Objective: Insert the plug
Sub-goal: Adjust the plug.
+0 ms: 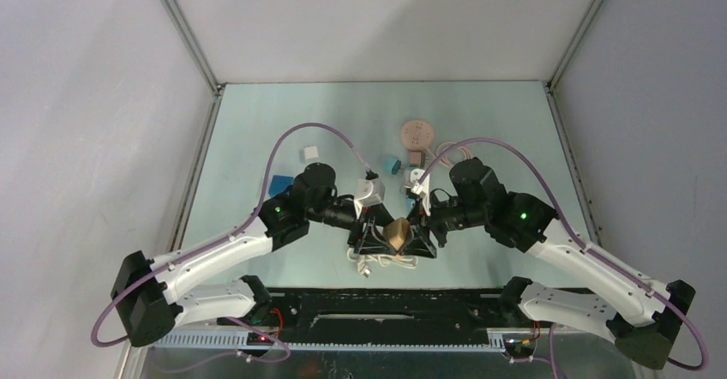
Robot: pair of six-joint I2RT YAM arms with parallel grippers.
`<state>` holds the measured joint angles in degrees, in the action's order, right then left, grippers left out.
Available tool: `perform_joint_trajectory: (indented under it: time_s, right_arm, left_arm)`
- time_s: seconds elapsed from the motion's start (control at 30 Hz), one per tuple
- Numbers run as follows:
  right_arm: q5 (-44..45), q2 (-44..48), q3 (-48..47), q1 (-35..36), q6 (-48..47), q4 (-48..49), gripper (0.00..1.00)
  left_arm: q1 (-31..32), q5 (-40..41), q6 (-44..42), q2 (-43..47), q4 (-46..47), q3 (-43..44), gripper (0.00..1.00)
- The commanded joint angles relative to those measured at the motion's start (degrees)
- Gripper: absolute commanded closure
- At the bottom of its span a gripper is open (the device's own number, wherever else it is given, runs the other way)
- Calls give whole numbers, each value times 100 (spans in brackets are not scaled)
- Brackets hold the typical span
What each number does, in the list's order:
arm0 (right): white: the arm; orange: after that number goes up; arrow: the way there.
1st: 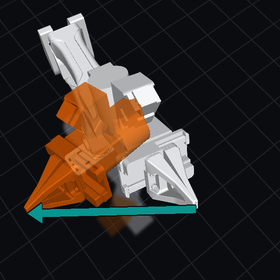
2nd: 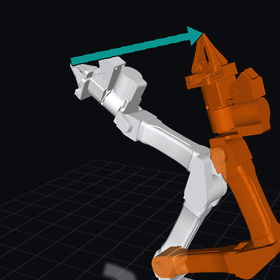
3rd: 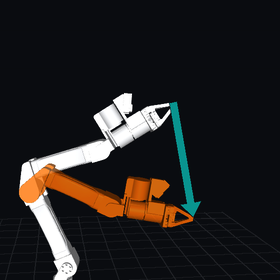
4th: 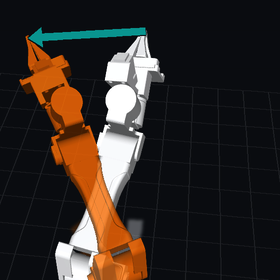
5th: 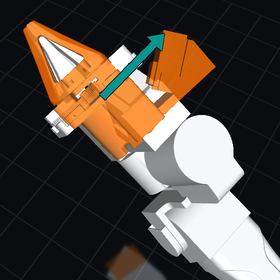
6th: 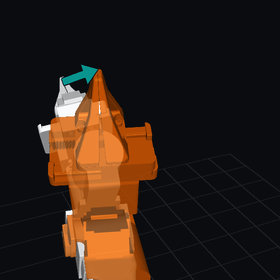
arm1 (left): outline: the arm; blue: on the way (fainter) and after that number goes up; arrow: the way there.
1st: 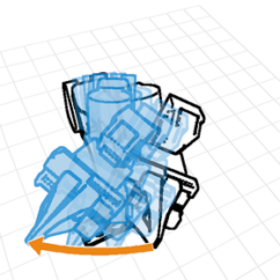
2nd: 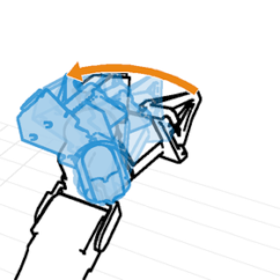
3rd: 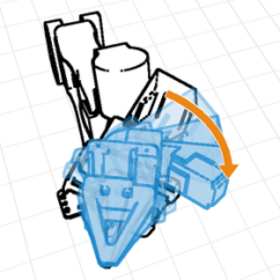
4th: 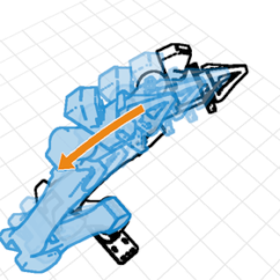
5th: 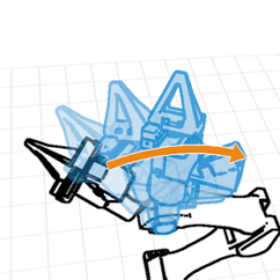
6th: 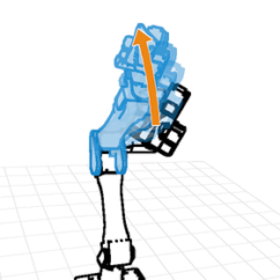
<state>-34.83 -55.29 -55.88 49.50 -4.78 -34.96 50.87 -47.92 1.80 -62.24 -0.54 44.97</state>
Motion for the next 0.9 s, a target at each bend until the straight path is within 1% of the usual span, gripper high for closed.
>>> perform_joint_trajectory:
  time_s: [0.0, 0.03, 0.07, 0.13, 0.17, 0.2, 0.23, 0.3, 0.4, 0.5, 0.57, 0.67, 0.77, 0.87]
  right_arm:
    - [249, -21, -290, 27, -48, 325, 83]
    - [340, -10, -286, 28, -39, 312, 76]
    - [460, 12, -289, 28, 3, 337, 65]
    - [806, 83, -290, -1, 164, 381, 37]
    - [931, 121, -291, -21, 261, 434, 25]
    - [1103, 164, -299, -80, 399, 473, 17]
    - [1166, 222, -289, -165, 445, 485, 10]
    - [1221, 326, -287, -486, 871, 550, 2]
    - [937, 463, -289, -1175, 1526, 589, 0]
    - [565, 444, -292, -1900, 2411, 627, 0]
    - [426, 361, -296, -2126, 2993, 683, 0]
    - [282, 188, -300, -2131, 3531, 901, 0]
    - [200, -17, -296, -2004, 3843, 1110, 0]
    - [317, -254, -292, -1826, 3998, 1188, 0]
  left_arm:
    - [40, -43, -92, -49, 197, 229, 77]
    - [37, 0, -126, -51, 199, 231, 83]
    - [37, 33, -158, -47, 188, 231, 89]
    - [39, 223, -171, -25, 185, 216, 99]
    - [37, 369, -172, 0, 201, 200, 100]
    - [39, 516, -172, 35, 233, 178, 100]
    - [37, 672, -172, 77, 268, 152, 100]
    - [36, 1070, -172, 187, 389, 73, 100]
    - [37, 1791, -393, 445, 671, -189, 100]
    - [41, 2441, -748, 694, 876, -472, 100]
    - [62, 2684, -1102, 818, 937, -574, 100]
    - [136, 3170, -1621, 875, 951, -622, 100]
    - [189, 3628, -1963, 818, 828, -535, 100]
    - [208, 3758, -2083, 774, 766, -490, 100]
